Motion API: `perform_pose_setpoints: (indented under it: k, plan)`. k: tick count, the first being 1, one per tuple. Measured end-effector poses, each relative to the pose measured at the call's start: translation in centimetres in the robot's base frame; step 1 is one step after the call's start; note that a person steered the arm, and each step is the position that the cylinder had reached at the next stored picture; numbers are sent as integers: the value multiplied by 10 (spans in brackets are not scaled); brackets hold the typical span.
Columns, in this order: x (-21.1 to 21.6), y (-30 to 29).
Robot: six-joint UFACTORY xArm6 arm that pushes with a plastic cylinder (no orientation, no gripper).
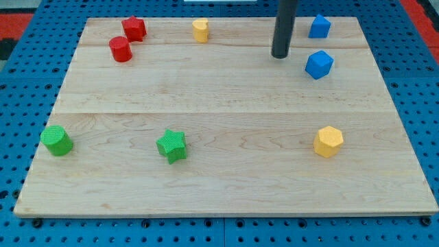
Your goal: Put your hand at the top right corner
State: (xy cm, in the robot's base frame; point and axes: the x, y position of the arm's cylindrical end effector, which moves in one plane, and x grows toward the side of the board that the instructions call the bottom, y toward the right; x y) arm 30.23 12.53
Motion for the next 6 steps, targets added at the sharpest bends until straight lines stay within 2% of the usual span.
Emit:
perform_pose_setpoints:
  k: [3, 4, 6]
  plan:
    - [-26, 40]
    - [-26, 75]
    - [-26, 96]
